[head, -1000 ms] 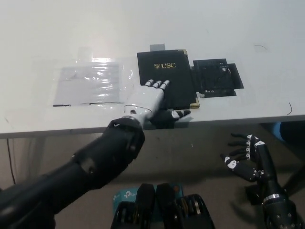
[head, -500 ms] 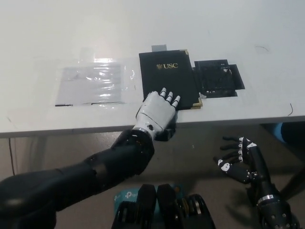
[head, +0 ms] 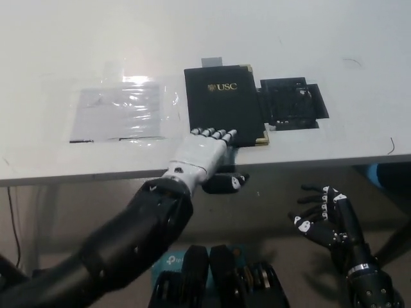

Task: The robot uses its left hand to push the cover of the diary kept in the middle of the desk towards the right to close it

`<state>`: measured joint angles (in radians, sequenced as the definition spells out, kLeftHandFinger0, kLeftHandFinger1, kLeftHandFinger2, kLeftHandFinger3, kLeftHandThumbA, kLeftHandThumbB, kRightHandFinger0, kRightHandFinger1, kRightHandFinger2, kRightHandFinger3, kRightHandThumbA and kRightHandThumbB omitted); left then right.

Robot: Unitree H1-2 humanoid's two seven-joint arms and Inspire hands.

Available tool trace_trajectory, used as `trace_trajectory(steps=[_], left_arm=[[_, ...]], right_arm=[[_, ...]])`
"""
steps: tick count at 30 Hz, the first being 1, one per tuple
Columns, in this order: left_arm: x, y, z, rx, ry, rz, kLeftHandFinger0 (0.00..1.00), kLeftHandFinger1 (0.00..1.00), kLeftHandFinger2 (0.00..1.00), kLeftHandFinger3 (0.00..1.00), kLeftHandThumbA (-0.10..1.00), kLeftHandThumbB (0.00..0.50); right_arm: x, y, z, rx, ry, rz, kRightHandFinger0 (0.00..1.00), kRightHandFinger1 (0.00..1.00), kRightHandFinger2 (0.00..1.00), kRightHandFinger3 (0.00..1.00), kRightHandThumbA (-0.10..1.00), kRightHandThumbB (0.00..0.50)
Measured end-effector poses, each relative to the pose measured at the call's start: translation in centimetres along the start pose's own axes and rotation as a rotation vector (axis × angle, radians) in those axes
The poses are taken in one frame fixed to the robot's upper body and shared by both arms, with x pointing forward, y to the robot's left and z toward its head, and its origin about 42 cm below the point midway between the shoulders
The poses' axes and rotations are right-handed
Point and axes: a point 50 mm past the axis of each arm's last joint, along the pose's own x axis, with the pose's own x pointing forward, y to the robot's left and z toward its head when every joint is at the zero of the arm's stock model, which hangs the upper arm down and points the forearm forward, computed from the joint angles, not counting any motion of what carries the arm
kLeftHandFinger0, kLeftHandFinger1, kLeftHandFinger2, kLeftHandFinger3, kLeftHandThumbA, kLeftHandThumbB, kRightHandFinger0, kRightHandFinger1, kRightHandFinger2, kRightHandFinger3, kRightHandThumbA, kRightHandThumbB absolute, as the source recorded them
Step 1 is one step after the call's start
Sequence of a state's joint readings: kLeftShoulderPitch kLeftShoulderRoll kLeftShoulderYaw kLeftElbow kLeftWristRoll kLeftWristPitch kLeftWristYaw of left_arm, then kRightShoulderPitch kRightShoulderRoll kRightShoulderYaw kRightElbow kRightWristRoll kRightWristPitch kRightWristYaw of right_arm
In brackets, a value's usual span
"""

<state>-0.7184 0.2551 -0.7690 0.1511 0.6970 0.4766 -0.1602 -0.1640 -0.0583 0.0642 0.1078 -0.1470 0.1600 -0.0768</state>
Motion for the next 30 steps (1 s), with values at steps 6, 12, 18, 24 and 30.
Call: trace_trajectory(steps=[6,12,18,24,30], left_arm=[[-1.7,1.1,1.1,-0.315,-0.041,0.027,1.0,1.0,1.0,1.0,1.0,0.012],[-3.4,1.6,-0.2,-0.501,-0.045,0.045,1.0,1.0,1.0,1.0,1.0,0.033],[-6.4,-0.7,-3.6,-0.737,0.034,0.037,1.0,1.0,1.0,1.0,1.0,0.025],[-11.1,-4.9,-8.5,-0.982,0.2,0.031,1.0,1.0,1.0,1.0,0.9,0.087],[-17.1,-8.5,-13.3,-1.198,0.383,0.075,1.0,1.0,1.0,1.0,0.78,0.168]], right_arm=[[-0.2,-0.1,-0.4,-0.004,0.015,-0.001,0.34,0.42,0.53,0.7,0.84,0.106],[-0.3,-0.2,-0.7,-0.005,0.022,-0.001,0.33,0.41,0.52,0.71,0.84,0.082],[-0.3,-0.2,-0.8,-0.006,0.027,-0.001,0.36,0.45,0.56,0.72,0.83,0.077],[-0.3,-0.2,-1.0,-0.007,0.034,0.0,0.35,0.45,0.55,0.71,0.85,0.091],[-0.3,-0.2,-1.2,-0.008,0.042,0.0,0.36,0.45,0.55,0.73,0.83,0.071]])
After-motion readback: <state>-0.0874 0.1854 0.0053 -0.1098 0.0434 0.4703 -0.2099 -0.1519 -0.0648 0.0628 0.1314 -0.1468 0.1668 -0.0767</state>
